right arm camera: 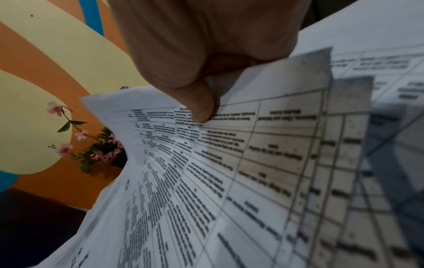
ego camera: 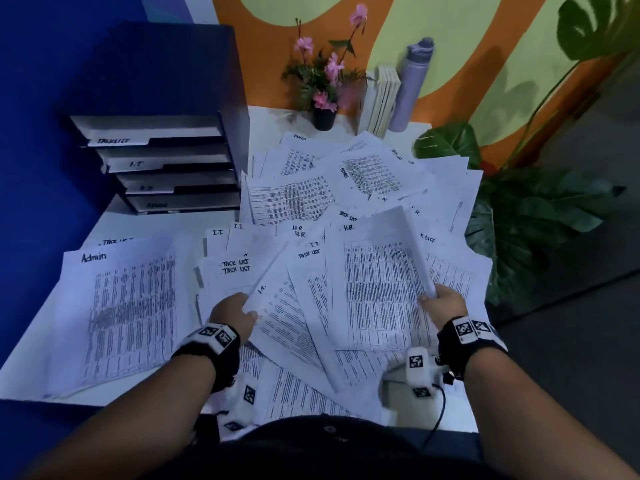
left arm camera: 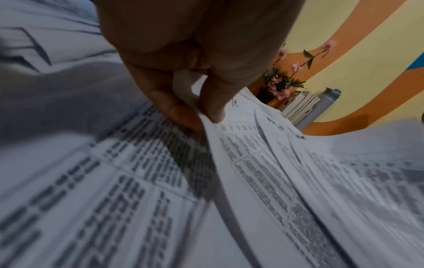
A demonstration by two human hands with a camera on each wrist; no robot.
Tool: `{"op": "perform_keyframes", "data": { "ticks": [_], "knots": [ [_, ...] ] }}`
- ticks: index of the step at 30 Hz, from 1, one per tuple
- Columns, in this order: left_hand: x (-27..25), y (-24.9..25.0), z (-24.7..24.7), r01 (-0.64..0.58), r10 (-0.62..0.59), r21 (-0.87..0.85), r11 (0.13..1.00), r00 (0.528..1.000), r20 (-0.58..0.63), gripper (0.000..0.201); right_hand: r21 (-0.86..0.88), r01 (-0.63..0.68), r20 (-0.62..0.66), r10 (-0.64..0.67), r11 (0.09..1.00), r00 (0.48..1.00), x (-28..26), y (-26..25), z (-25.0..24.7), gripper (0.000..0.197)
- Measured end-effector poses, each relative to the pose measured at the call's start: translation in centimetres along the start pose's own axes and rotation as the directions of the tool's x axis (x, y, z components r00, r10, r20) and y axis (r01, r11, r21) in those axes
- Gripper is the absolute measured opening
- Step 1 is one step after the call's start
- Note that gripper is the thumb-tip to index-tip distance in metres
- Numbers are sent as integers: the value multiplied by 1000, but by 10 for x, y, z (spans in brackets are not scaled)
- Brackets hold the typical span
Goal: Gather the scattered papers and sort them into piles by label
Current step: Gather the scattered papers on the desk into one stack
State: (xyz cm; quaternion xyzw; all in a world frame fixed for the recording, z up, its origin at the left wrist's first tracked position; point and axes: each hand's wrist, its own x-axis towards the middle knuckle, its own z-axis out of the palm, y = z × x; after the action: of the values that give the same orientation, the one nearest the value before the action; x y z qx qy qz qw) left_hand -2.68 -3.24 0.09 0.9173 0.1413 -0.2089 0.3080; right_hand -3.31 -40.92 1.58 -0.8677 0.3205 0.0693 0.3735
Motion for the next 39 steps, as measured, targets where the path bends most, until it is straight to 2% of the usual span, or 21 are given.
{"op": "perform_keyframes", "data": {
  "ticks": [2, 4, 7, 10, 12, 15, 17, 19, 21, 22, 24, 26, 28, 30, 32, 35, 39],
  "knots": [
    [0, -1, -10, 19, -18, 7, 1000, 999, -28, 35, -7, 7, 9, -7, 1000, 1000, -2, 4, -8, 10],
    [3, -4, -18, 18, -17, 6, 1000, 1000, -6, 37, -21, 22, 54, -21, 1000, 998, -4, 5, -14, 16],
    [7, -9, -23, -14, 15, -23, 1000, 999, 49, 36, 22, 29, 184, -33, 999, 982, -10, -2, -14, 9],
    [3, -8, -20, -96, 102, -71, 993, 992, 74, 38, 10, 80, 310, -79, 997, 948, -21, -10, -5, 12],
    [3, -6, -12, -163, 177, -143, 976, 980, 89, 31, 15, 133, 364, -130, 991, 923, -28, -17, 2, 12],
    [0, 4, -9, -240, 263, -193, 952, 959, 104, 26, 104, 151, 490, -183, 983, 852, -32, -19, 12, 41],
    [-1, 10, -12, -252, 277, -213, 944, 956, 95, 35, 110, 126, 523, -166, 986, 836, -34, -18, 18, 48],
    [3, 8, -12, -214, 221, -241, 947, 975, 1, 30, 111, 104, 434, -142, 988, 890, -31, -16, 22, 36],
    [8, 3, -12, -47, 29, -164, 985, 993, -111, 28, 102, 65, 234, -88, 993, 968, -22, -10, 21, 22],
    [11, -3, -11, 54, -62, -56, 997, 988, -139, 37, 88, 40, 115, -50, 995, 992, -16, -6, 19, 16],
    [12, -13, -12, 196, -181, 98, 976, 973, -140, 62, 56, -33, -79, 38, 998, 996, -4, 6, 11, 6],
    [12, -19, -10, 242, -230, 92, 966, 966, -122, 75, 29, -161, -187, 164, 986, 969, 6, 19, 2, 12],
    [10, -22, -6, 233, -227, 41, 972, 967, -111, 77, -18, -286, -233, 275, 958, 933, 12, 29, -7, 29],
    [9, -24, -2, 199, -196, -2, 980, 966, -167, 71, -110, -383, -231, 352, 917, 907, 14, 33, -13, 38],
    [3, -21, -1, 132, -138, -44, 990, 972, -189, 63, -188, -401, -191, 367, 896, 910, 14, 32, -14, 42],
    [-5, -14, 2, -2, -12, -161, 987, 996, -87, 52, -261, -403, -199, 360, 877, 912, 13, 25, -13, 41],
    [-7, -1, 1, -183, 181, -184, 966, 983, -23, 56, -267, -395, -168, 361, 879, 917, 6, 15, -14, 38]
  ]
}}
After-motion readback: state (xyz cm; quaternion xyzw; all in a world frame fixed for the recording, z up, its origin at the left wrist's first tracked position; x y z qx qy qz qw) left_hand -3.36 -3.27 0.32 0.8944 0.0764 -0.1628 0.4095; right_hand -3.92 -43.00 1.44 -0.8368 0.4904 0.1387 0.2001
